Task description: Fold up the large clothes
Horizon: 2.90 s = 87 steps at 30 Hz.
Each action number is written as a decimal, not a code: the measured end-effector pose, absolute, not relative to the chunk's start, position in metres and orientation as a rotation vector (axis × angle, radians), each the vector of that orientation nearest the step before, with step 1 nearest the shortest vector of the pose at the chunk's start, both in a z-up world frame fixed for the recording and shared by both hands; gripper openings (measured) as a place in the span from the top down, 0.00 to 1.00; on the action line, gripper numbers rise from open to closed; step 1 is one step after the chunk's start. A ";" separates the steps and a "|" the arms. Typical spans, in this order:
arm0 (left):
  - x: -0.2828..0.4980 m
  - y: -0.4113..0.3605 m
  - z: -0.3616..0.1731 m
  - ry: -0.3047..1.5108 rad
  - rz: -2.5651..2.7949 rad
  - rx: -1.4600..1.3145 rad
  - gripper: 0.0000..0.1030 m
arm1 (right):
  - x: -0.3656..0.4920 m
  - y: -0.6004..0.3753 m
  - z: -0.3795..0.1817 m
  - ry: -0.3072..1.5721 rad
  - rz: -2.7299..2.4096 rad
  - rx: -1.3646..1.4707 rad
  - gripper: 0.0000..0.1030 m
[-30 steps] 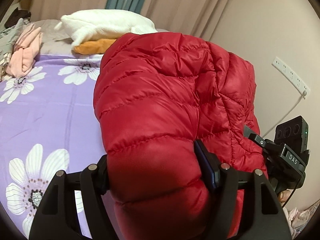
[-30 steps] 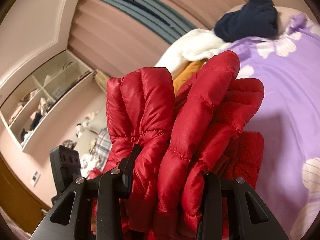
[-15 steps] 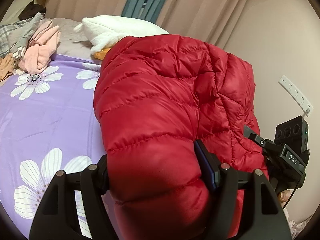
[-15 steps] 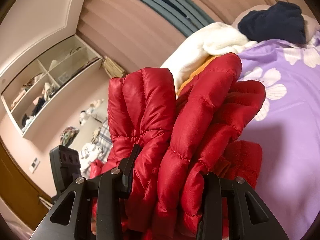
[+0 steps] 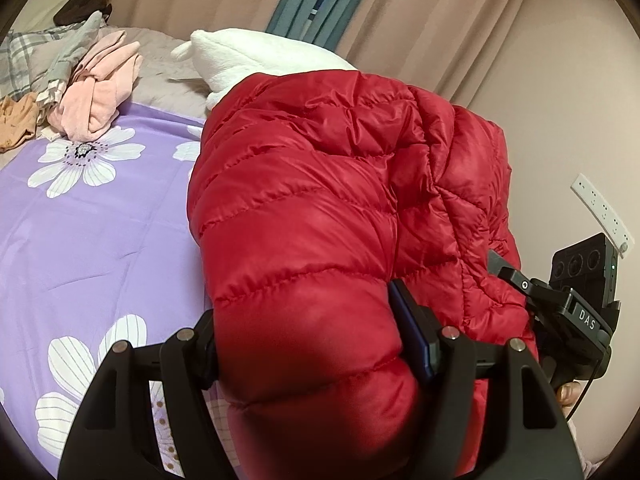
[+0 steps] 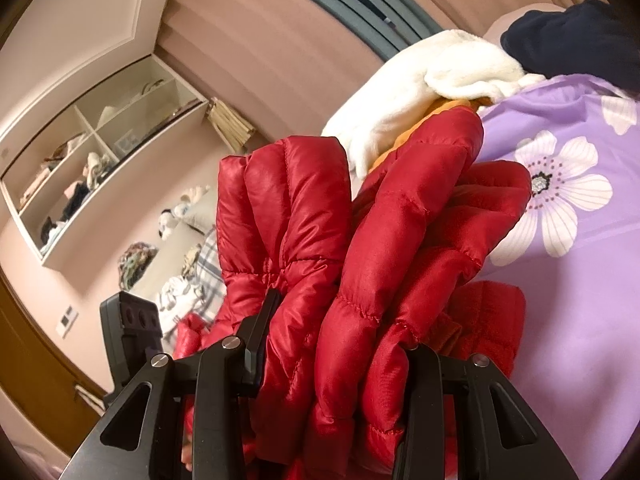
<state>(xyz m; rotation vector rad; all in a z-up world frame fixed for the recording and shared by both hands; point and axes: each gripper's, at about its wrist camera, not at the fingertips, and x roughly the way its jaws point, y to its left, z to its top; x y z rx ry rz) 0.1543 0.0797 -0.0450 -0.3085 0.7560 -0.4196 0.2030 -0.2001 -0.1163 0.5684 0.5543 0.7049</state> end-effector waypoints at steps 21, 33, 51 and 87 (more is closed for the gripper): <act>0.183 0.110 -0.109 0.889 -0.346 -0.394 0.31 | 0.216 -0.161 -0.145 0.707 0.655 0.549 0.61; 0.179 0.109 -0.125 0.931 -0.319 -0.343 0.24 | 0.216 -0.172 -0.181 0.820 0.555 0.649 0.51; 0.176 0.101 -0.125 0.951 -0.257 -0.236 0.16 | 0.165 -0.150 -0.109 0.607 0.171 0.131 0.28; 0.141 0.087 -0.106 0.913 -0.215 -0.134 0.29 | 0.181 -0.129 -0.117 0.682 0.369 0.169 0.69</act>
